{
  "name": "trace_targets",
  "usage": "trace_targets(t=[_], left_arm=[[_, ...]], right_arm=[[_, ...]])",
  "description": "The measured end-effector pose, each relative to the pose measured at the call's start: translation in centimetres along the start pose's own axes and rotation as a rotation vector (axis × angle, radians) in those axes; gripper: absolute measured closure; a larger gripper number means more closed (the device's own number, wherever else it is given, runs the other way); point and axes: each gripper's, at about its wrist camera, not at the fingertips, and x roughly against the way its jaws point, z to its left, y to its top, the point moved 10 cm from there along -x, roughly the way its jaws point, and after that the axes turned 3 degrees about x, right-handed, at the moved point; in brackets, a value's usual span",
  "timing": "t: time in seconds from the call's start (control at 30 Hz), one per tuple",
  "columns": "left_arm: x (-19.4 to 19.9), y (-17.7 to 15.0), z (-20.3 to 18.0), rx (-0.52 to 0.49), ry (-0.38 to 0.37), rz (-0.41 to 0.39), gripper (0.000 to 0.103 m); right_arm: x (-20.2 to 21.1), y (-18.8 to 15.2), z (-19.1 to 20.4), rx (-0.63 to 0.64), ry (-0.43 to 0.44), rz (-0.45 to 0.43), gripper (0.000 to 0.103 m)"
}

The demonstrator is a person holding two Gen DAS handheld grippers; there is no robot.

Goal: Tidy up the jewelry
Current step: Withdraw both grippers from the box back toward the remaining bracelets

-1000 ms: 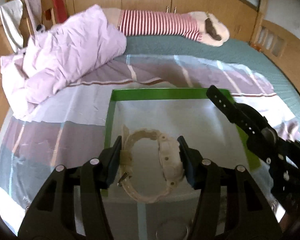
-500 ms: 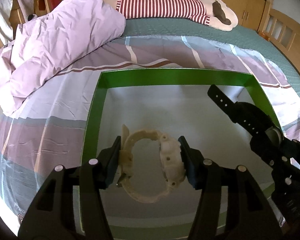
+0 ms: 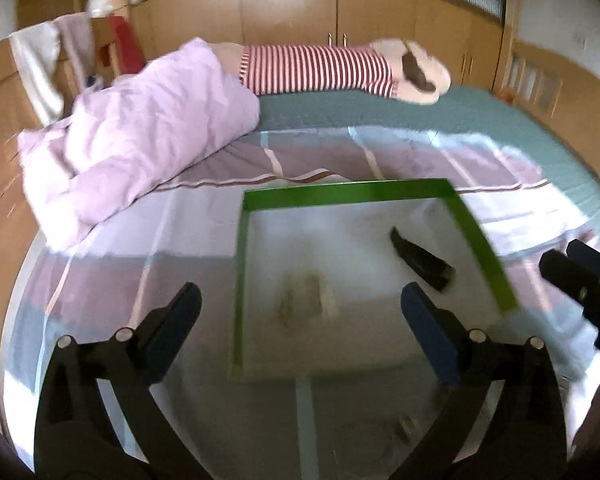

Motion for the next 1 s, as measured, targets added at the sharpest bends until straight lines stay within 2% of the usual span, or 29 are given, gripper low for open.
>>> trace_targets(t=[0.13,0.2,0.27,0.33,0.43,0.53,0.6,0.73,0.87,1.0], left_arm=[[6.6,-4.4,0.6,0.027,-0.026,-0.001,0.004],[9.2,-6.0,0.8,0.033,-0.030,-0.018,0.004],[11.8,-8.2,0.6,0.036,-0.041,-0.035,0.004],[13.4,-10.6,0.4,0.049,-0.057,-0.037,0.004],[13.5,-13.8,0.4,0.050,-0.036,-0.013,0.004],[12.7,-16.1,0.0,-0.002,-0.009,0.016,0.004],[12.1,-16.9,-0.6,-0.021,-0.013,0.038,0.004],[11.6,-17.9,-0.6,0.057,-0.077,0.075,0.005],[10.9,-18.2,-0.5,0.023,-0.049,0.077,0.008],[9.9,-18.5,0.0,0.044,-0.034,0.102,0.011]], right_arm=[[5.9,-2.8,0.3,0.022,0.002,-0.034,0.020],[8.4,-5.6,0.5,0.046,-0.003,-0.035,0.018],[9.8,-8.5,0.3,0.054,-0.011,-0.017,0.018],[10.3,-11.4,0.7,0.063,0.003,0.036,0.017],[10.5,-15.3,1.6,0.110,0.008,0.091,0.017],[9.3,-17.5,2.6,0.153,0.011,0.145,0.017],[9.1,-17.7,3.0,0.152,0.024,0.147,0.017],[9.1,-17.2,3.3,0.151,0.026,0.121,0.017],[8.1,-17.7,3.3,0.136,0.035,0.145,0.017],[6.1,-18.5,4.2,0.187,0.025,0.177,0.017]])
